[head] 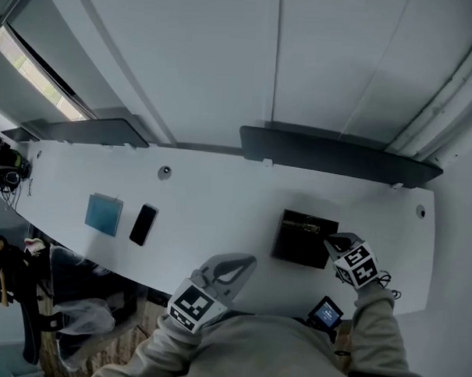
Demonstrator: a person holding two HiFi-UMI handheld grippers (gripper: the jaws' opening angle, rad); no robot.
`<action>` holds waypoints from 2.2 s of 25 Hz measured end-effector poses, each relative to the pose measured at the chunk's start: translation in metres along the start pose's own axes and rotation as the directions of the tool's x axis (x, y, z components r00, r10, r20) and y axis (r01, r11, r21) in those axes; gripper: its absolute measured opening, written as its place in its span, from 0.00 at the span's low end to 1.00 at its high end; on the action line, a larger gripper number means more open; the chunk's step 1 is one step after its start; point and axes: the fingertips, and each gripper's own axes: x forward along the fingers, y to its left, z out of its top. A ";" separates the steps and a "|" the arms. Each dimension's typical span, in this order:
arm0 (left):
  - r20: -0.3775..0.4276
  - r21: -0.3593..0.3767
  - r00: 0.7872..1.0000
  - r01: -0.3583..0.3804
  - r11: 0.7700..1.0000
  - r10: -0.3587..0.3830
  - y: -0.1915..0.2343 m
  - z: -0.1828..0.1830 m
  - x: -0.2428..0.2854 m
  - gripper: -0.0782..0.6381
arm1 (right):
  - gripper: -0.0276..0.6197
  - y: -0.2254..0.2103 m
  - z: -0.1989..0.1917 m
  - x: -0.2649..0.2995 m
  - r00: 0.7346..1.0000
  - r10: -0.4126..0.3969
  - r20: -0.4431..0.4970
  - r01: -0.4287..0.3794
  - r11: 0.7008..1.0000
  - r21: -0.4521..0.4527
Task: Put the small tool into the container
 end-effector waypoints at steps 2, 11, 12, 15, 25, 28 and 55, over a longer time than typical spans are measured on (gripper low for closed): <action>0.004 0.003 1.000 0.006 1.000 -0.006 0.000 0.003 0.002 0.10 | 0.08 -0.001 0.004 -0.008 0.999 -0.008 0.036 0.006 0.999 0.040; 0.023 0.062 0.999 0.043 0.997 -0.045 -0.001 0.025 0.015 0.10 | 0.08 0.015 0.071 -0.094 0.941 -0.040 0.337 -0.034 0.977 0.211; 0.033 0.058 0.998 0.054 0.997 -0.056 -0.002 0.028 0.017 0.10 | 0.08 0.018 0.077 -0.106 0.928 -0.048 0.370 -0.036 0.975 0.217; 0.063 0.062 0.994 0.082 0.995 -0.086 -0.007 0.040 0.023 0.10 | 0.08 0.029 0.099 -0.145 0.863 -0.031 0.505 -0.096 0.970 0.224; 0.108 0.149 0.983 0.130 0.980 -0.147 -0.022 0.076 0.053 0.10 | 0.08 0.038 0.099 -0.209 0.774 -0.115 0.623 -0.048 0.970 0.238; 0.111 0.159 0.980 0.149 0.976 -0.168 -0.030 0.078 0.059 0.10 | 0.08 0.040 0.104 -0.220 0.749 -0.117 0.652 -0.035 0.976 0.216; 0.079 0.088 0.992 0.095 0.992 -0.102 -0.019 0.050 0.051 0.10 | 0.07 0.021 0.080 -0.177 0.819 -0.068 0.570 -0.095 0.963 0.251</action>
